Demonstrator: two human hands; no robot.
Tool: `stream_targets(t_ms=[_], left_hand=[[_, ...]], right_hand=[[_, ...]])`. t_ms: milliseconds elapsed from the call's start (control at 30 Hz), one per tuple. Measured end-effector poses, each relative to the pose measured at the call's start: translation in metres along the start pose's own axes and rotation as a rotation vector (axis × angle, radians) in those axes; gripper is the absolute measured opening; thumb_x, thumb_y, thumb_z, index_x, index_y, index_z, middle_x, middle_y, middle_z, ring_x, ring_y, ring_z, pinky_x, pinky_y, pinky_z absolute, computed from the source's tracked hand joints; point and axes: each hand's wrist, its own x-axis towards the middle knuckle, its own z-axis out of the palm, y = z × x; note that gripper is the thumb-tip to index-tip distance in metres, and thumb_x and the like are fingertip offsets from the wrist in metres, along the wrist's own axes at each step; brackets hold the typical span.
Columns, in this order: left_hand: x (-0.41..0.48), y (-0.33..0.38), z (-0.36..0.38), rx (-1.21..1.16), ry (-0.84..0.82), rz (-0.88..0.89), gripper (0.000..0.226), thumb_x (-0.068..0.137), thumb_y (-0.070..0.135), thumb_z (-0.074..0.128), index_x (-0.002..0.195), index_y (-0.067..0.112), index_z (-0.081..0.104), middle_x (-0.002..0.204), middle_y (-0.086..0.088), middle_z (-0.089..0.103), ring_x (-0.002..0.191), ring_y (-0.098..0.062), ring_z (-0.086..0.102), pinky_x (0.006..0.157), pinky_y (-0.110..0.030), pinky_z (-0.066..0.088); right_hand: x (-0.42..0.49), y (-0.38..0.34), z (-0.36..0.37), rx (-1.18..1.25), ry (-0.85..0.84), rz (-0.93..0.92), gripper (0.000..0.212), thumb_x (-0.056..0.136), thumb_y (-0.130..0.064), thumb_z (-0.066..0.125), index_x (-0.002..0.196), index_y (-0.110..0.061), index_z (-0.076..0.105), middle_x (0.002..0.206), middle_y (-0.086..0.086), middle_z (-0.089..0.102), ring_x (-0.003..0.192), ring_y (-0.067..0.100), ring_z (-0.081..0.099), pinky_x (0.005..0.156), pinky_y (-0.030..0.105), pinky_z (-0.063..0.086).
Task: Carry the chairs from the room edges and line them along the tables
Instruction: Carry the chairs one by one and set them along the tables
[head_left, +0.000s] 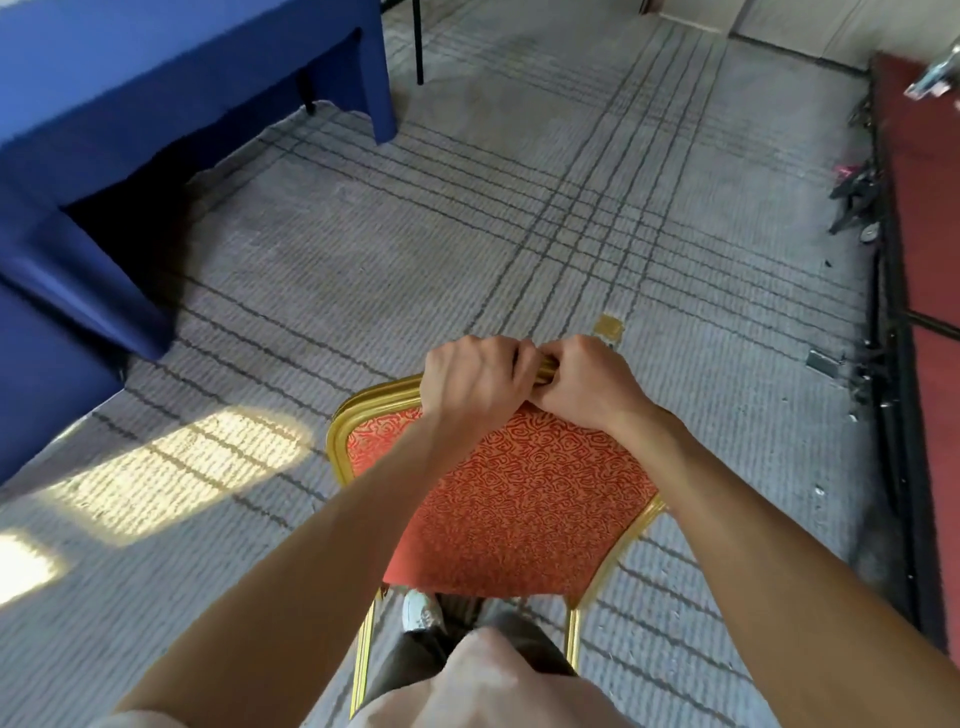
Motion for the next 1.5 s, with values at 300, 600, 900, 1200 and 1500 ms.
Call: stream_targets(t_ms=[300, 600, 900, 1200, 1500], left_hand=[[0.1, -0.009, 0.025, -0.048, -0.101, -0.022, 0.05, 0.096, 0.044, 0.036, 0.063, 0.013, 0.055, 0.056, 0.0, 0.052, 0.055, -0.023, 0.052, 0.053, -0.032, 0.032], [0.229, -0.008, 0.036, 0.017, -0.062, 0.185, 0.045, 0.092, 0.04, 0.033, 0.064, 0.011, 0.052, 0.053, 0.0, 0.049, 0.048, -0.019, 0.043, 0.046, -0.03, 0.018], [0.324, -0.015, 0.049, -0.009, -0.048, 0.107, 0.048, 0.091, 0.041, 0.039, 0.059, 0.009, 0.055, 0.053, -0.007, 0.05, 0.048, -0.02, 0.038, 0.046, -0.029, 0.019], [0.389, -0.032, 0.131, 0.004, -0.192, 0.11, 0.051, 0.09, 0.046, 0.025, 0.063, 0.013, 0.052, 0.053, 0.0, 0.054, 0.046, -0.016, 0.049, 0.043, -0.026, 0.017], [0.485, -0.025, 0.144, -0.112, 0.084, 0.063, 0.043, 0.091, 0.038, 0.042, 0.052, 0.02, 0.038, 0.043, -0.002, 0.048, 0.036, -0.021, 0.039, 0.046, -0.024, 0.019]], right_hand=[[0.096, 0.024, -0.016, 0.004, -0.091, 0.046, 0.035, 0.077, -0.049, 0.071, 0.066, -0.017, 0.06, 0.059, -0.003, 0.063, 0.057, 0.017, 0.061, 0.047, 0.03, 0.045], [0.21, 0.049, -0.066, -0.044, -0.112, 0.003, 0.022, 0.081, -0.037, 0.066, 0.068, -0.021, 0.059, 0.057, -0.004, 0.061, 0.052, 0.015, 0.06, 0.044, 0.023, 0.037], [0.302, 0.075, -0.072, -0.208, 0.016, -0.121, 0.032, 0.079, -0.034, 0.056, 0.056, -0.021, 0.037, 0.052, -0.005, 0.048, 0.054, 0.024, 0.056, 0.053, 0.031, 0.047], [0.378, 0.139, -0.051, -0.237, -0.061, -0.138, 0.022, 0.082, -0.031, 0.056, 0.063, -0.02, 0.053, 0.055, -0.004, 0.055, 0.054, 0.022, 0.055, 0.054, 0.027, 0.042], [0.475, 0.172, -0.081, -0.187, 0.146, -0.274, 0.029, 0.073, -0.042, 0.05, 0.062, -0.019, 0.064, 0.045, 0.001, 0.056, 0.038, 0.027, 0.054, 0.038, 0.026, 0.039]])
